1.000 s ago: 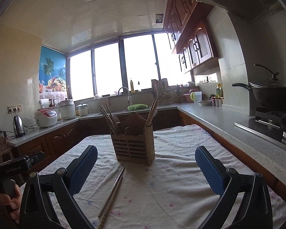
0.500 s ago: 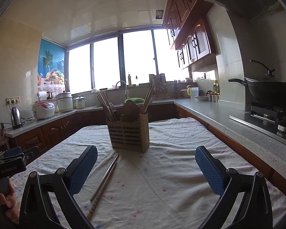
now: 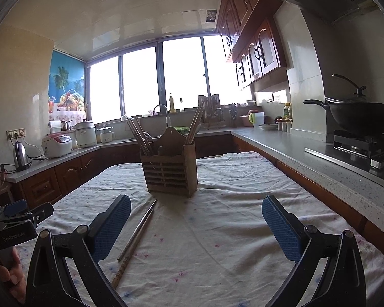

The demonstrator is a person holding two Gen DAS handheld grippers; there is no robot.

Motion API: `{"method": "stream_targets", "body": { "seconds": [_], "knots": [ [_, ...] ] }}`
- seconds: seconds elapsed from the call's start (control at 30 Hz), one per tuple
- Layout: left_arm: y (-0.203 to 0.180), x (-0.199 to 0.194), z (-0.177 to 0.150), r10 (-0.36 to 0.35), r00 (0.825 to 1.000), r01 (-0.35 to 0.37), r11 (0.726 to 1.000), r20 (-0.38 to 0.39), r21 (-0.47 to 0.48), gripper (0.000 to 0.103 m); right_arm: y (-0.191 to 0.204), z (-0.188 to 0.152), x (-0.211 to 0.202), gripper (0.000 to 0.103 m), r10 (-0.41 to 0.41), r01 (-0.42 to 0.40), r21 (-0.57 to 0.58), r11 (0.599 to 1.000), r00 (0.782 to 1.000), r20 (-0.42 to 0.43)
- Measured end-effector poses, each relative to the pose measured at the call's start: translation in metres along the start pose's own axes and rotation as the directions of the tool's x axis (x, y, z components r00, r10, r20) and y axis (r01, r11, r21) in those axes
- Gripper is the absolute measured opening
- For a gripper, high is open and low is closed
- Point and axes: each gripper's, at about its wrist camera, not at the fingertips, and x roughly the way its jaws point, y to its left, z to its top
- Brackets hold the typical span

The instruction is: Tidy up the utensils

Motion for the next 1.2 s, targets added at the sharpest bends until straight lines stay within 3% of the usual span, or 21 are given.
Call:
{"method": "stream_targets", "body": {
  "seconds": [0.67,1.2],
  "knots": [
    [-0.002,-0.003,-0.011,0.005,1.000,-0.005,1.000,0.011,0.013,0.102,-0.001,-0.011,-0.002,0.103,0.021,-0.021,0.004,1.000,1.000,-0.019],
    [-0.005,-0.004,-0.013,0.010,1.000,-0.010,1.000,-0.002,0.011,0.102,0.002,-0.008,-0.010,0.103,-0.001,0.002,-0.007,1.000,0.999,0.040]
  ]
}}
